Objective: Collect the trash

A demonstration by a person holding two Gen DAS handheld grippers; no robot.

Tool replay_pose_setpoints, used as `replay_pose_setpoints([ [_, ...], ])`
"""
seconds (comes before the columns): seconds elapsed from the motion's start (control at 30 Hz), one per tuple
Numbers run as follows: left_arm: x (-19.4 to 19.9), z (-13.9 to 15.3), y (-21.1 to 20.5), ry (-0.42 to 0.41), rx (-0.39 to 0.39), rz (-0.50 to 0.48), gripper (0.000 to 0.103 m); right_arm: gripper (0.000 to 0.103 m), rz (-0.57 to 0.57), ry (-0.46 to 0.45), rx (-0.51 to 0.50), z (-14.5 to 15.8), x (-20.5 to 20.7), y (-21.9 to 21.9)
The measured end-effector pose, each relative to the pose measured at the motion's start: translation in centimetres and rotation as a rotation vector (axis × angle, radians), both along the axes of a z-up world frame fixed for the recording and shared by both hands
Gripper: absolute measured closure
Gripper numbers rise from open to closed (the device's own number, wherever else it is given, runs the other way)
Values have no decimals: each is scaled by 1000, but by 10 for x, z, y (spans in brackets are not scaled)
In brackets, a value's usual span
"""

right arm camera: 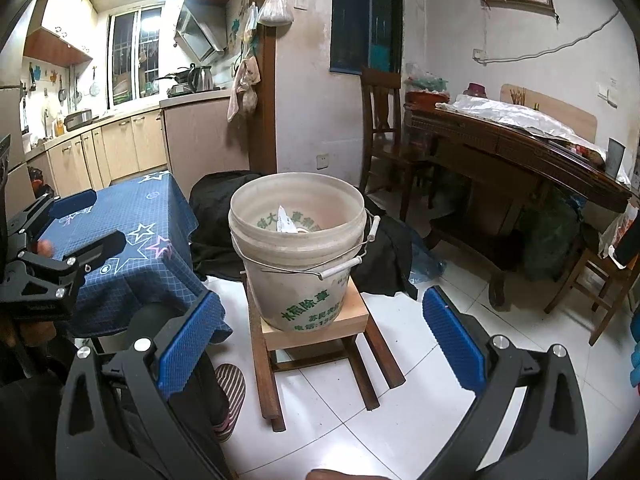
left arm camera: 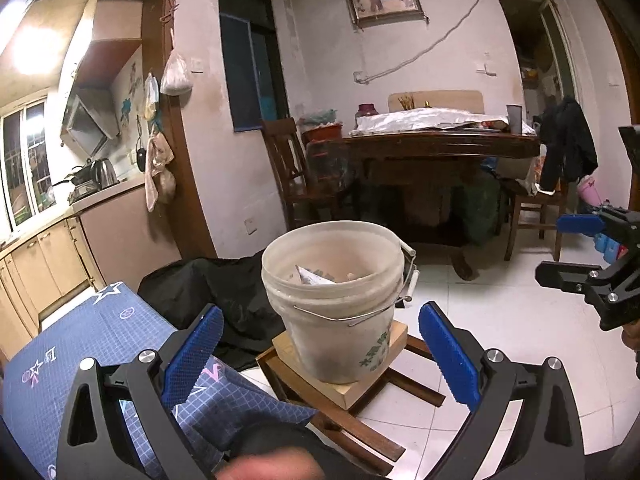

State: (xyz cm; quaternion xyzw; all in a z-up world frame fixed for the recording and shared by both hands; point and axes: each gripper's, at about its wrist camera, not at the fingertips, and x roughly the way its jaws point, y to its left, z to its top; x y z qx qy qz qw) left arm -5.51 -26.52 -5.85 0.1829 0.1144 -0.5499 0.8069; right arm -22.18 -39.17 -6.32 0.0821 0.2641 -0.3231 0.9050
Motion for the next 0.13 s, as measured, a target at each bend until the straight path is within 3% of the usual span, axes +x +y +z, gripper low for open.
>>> replay_pose_setpoints([
  [0.13,-1,-1,0,-3,0,3,5,5,4,4,-8,1,2,3],
])
